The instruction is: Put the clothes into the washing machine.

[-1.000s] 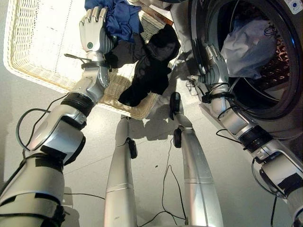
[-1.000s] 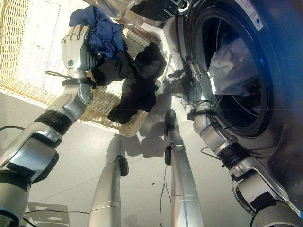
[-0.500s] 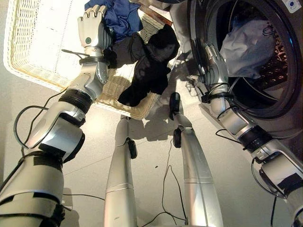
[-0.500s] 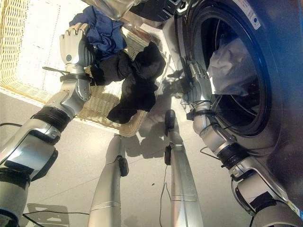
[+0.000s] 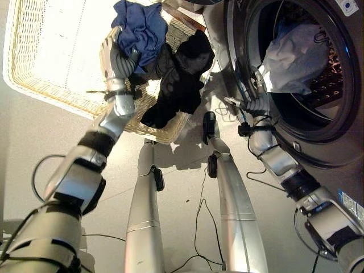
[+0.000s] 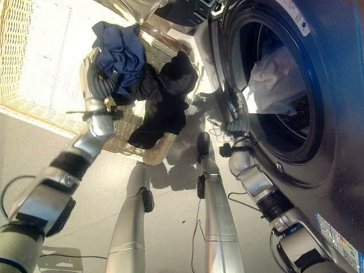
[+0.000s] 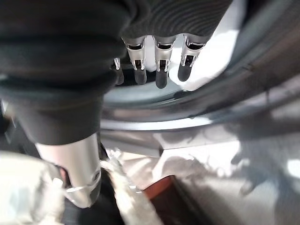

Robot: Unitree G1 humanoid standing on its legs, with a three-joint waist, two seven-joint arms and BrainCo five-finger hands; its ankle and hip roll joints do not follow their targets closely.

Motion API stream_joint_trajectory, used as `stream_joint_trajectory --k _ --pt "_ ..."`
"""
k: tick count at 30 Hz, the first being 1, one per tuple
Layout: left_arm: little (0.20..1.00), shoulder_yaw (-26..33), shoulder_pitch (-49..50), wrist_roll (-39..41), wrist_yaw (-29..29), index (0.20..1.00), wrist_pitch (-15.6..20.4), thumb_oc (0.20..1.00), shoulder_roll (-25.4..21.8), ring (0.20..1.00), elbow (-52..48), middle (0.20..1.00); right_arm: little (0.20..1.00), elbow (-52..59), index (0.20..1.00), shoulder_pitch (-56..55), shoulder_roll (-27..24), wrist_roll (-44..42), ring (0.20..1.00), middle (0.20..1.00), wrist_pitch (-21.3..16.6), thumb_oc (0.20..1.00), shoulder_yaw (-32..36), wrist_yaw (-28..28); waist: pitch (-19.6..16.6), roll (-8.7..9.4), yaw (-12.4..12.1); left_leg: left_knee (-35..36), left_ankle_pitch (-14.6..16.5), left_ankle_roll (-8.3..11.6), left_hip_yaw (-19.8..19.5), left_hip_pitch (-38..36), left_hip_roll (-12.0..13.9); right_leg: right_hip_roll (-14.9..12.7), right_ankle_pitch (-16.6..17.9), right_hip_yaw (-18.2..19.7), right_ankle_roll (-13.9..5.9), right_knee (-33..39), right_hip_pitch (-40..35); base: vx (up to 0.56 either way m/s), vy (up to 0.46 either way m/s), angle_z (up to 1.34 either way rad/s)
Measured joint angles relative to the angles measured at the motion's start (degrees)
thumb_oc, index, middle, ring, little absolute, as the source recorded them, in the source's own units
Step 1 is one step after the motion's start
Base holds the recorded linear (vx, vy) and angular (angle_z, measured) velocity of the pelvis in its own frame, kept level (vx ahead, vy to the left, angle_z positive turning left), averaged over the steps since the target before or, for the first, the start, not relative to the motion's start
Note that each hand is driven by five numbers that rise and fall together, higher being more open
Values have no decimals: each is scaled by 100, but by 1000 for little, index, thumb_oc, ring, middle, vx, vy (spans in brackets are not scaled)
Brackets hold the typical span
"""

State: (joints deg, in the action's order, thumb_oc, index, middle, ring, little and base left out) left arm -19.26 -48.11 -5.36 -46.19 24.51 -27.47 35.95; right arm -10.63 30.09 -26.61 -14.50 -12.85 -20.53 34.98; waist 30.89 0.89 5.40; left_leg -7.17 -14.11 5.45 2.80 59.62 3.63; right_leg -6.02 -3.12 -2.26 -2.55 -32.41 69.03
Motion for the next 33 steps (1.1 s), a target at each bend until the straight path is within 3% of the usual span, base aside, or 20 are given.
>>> stream_joint_trajectory --k 1,3,8,12,26,33 --pt "200 351 329 7 45 200 210 200 226 200 -401 200 1000 237 1000 -190 87 -174 1000 1000 -76 1000 152 -190 0 0 -7 18 15 19 -7 0 2 -7 -8 -3 9 6 4 0 0 0" --pt "200 413 710 14 45 200 662 200 383 200 -700 200 1000 414 1000 -335 167 -449 1000 1000 -238 1000 193 -530 0 0 -47 5 18 22 -35 -2 -7 -15 -23 -17 21 -45 1 1 -27 6" --pt "200 464 879 17 339 200 1211 200 397 200 -1469 200 1000 630 1000 -335 175 -1005 1000 1000 -272 1000 198 -1407 0 0 -215 -7 20 13 -115 1 -7 -17 -48 -68 57 -82 2 0 -10 2" --pt "200 460 928 62 492 200 1524 200 406 200 -1952 200 1000 865 1000 -340 183 -1181 1000 1000 -273 1000 193 -1732 0 0 -272 -10 -3 34 -154 -5 -9 -27 -56 -114 72 -85 -41 0 -21 2" --pt "200 446 1202 -272 1312 200 1557 200 264 200 -3045 200 1000 1511 1000 -314 74 -1925 1000 1000 -257 1000 193 -2675 0 -1 -366 -29 26 34 -281 -132 -85 -131 -159 -211 93 -188 -191 0 -12 4" --pt "200 6 969 -1489 1722 200 864 200 -383 200 -3074 200 1000 1790 1000 -202 -183 -3059 1000 1000 -170 1000 190 -3442 1 -4 -476 -28 5 45 -274 -135 -82 -135 -160 -217 97 -202 -192 0 0 0"
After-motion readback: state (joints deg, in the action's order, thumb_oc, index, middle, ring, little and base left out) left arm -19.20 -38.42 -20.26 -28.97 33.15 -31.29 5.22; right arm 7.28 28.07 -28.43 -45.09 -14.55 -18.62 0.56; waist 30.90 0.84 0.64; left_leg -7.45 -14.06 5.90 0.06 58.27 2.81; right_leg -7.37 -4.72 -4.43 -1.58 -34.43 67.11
